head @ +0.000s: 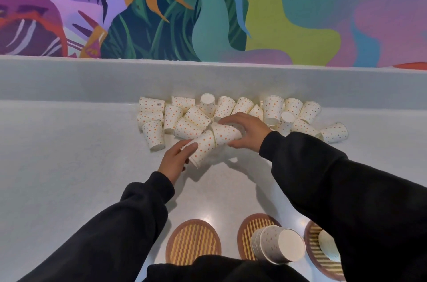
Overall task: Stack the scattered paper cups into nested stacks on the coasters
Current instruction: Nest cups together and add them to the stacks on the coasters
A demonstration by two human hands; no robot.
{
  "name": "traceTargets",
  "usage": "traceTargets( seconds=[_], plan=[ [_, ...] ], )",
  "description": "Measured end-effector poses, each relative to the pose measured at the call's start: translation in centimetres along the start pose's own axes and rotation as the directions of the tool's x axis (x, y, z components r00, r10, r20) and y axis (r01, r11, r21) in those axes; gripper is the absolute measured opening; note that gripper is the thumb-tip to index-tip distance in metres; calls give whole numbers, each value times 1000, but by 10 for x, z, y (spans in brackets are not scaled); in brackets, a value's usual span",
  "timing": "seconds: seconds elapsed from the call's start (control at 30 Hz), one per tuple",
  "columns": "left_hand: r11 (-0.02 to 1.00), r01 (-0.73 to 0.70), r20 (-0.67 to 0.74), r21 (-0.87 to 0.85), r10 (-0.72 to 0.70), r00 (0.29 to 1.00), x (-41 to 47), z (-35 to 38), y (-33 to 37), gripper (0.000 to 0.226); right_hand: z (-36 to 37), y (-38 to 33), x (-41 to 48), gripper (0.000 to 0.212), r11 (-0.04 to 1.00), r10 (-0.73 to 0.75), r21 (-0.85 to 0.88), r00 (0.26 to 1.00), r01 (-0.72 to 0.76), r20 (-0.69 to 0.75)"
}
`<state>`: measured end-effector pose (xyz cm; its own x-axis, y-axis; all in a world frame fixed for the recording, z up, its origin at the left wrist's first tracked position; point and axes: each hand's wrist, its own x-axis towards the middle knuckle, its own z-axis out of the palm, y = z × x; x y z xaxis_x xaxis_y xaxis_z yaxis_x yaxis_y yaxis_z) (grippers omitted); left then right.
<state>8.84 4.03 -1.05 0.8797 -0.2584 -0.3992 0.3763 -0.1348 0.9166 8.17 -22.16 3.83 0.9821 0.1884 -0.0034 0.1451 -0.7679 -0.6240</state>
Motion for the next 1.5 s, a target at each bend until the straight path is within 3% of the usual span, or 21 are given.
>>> traceTargets(
  seconds=[0.13,0.2,0.4,0.53,0.63,0.73,0.8,0.9,1.0,1.1,1.17,1.27,1.37,1.43,1.5],
  plan=[
    [997,67,45,-47,-65,997,-3,6,3,58,4,-7,1,59,997,-72,-8,993,73,94],
    [994,97,49,-49,-95,994,-3,11,6,53,9,-9,1,59,997,-82,6,990,82,110],
    [983,159,102,-87,-150,983,1,22,5,53,24,-8,-1,64,999,-10,50,991,3,133],
    [932,251,208,-262,-200,957,0,23,2,55,22,3,-7,75,977,79,192,994,-92,75],
    [847,318,248,-425,-228,941,0,21,1,56,13,32,-8,75,961,260,-71,961,-266,-91],
    [774,338,228,-535,-253,940,2,18,-1,53,3,58,-13,64,805,366,-455,922,-381,-126],
    [743,356,230,-567,-272,934,4,16,-4,59,4,65,-17,62,736,427,-555,902,-387,-62],
    [709,389,254,-588,-295,921,6,14,-10,60,13,67,-19,64,717,477,-561,878,-413,-37],
    [701,414,279,-581,-306,910,6,14,-16,62,22,61,-14,80,759,547,-414,837,-502,-11],
    [720,428,300,-546,-309,902,4,17,-19,60,27,51,-2,84,764,644,-5,763,-645,58],
    [734,430,307,-527,-307,901,0,18,-19,59,26,43,7,80,616,706,381,698,-689,120],
    [730,438,314,-525,-311,897,-5,20,-18,59,26,28,13,80,239,726,808,652,-538,219],
    [708,439,312,-554,-312,897,-10,24,-15,59,29,11,10,79,79,678,928,702,-364,218],
    [676,430,304,-599,-305,903,-12,27,-12,55,35,-2,5,81,110,624,922,748,-372,228],
    [657,422,295,-625,-302,907,-12,29,-9,49,40,-12,1,77,217,592,887,777,-408,212]
  ],
)
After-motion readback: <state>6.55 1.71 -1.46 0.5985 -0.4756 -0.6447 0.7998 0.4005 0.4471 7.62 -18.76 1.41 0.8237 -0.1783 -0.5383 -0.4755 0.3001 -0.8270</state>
